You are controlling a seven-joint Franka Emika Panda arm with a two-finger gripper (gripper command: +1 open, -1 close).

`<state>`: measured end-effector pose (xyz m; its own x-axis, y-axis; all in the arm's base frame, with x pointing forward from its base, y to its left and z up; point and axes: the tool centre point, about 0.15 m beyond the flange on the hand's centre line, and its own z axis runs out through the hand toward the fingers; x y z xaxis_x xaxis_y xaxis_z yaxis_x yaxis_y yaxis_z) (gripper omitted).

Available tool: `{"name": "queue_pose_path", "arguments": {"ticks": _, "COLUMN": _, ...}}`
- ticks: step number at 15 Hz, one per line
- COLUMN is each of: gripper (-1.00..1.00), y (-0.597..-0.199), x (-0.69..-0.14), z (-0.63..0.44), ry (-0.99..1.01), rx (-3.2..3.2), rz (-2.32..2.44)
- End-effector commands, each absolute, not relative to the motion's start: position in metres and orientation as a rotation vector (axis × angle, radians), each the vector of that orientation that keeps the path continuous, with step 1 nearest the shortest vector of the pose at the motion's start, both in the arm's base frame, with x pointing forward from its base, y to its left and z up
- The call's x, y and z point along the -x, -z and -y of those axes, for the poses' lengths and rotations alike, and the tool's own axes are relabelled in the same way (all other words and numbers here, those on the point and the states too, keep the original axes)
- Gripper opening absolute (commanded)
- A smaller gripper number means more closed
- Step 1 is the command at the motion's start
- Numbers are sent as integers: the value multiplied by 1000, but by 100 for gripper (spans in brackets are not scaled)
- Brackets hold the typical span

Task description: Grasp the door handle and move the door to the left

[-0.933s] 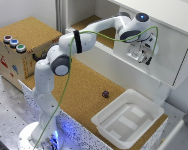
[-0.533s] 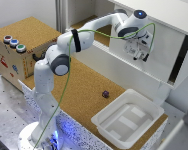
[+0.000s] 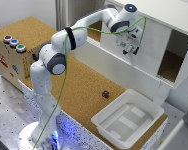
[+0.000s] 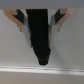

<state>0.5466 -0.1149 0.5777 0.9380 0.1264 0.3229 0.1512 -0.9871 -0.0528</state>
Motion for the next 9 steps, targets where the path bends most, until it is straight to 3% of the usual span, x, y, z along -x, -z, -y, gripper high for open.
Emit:
{"name": "queue_pose_path", "arguments": {"ticks": 1, "gripper": -100, "y": -558, "x": -583, "z": 37, "ry": 477, "rx": 3118, "rz": 239}}
{"name": "queue_pose_path", "arguments": {"ticks": 9, "gripper": -100, "y": -568, "x": -612, "z": -64, "ry": 547, "rx": 3105, "rz": 237}}
